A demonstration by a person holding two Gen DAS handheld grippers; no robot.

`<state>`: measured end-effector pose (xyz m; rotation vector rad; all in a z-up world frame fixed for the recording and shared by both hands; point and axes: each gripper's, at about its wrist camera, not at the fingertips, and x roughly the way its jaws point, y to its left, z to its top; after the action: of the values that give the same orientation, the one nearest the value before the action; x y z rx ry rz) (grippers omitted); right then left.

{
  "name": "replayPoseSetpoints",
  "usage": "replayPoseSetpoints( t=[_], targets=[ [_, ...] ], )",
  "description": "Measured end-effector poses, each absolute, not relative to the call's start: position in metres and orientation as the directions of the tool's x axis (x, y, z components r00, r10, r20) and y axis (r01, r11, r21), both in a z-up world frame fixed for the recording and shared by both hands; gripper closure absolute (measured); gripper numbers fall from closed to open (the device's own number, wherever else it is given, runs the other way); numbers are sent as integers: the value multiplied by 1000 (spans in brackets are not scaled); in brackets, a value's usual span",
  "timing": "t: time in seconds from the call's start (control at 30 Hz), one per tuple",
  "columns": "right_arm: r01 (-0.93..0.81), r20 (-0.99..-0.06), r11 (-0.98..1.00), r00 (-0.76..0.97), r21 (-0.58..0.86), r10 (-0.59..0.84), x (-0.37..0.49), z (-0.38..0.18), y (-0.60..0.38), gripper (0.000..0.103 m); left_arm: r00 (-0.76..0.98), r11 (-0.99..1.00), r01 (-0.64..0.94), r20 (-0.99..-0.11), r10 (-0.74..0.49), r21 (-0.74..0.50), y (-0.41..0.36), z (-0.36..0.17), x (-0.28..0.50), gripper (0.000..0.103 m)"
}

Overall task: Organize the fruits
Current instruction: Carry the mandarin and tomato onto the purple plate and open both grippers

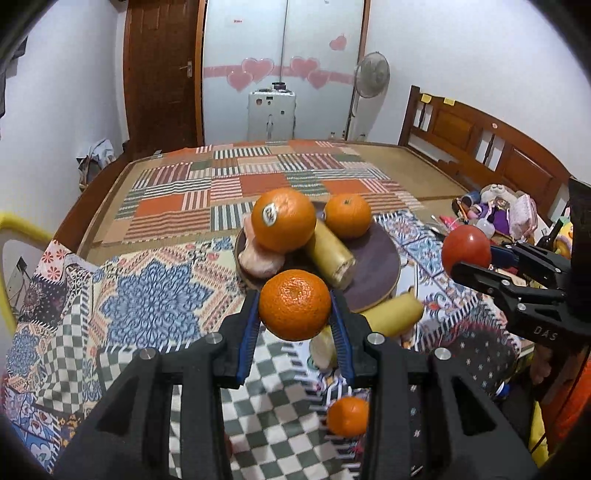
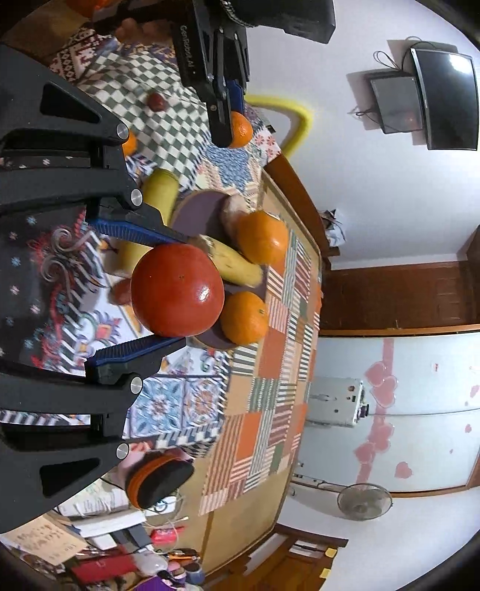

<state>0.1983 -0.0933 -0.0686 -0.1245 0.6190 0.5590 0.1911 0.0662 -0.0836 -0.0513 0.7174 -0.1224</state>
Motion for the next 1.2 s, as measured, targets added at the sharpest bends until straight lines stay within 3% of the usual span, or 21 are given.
replayPoseSetpoints(
  t=[0.43, 1.2],
  targets=[
    [-523, -569, 852, 696, 16, 438, 240, -64, -80, 59, 742, 992, 92, -659, -125, -85, 51, -86, 234, 66],
    [-564, -711, 825, 578, 5, 399, 280, -104, -60, 59, 650, 993, 86, -751, -115, -78, 43, -134, 287, 66]
  ],
)
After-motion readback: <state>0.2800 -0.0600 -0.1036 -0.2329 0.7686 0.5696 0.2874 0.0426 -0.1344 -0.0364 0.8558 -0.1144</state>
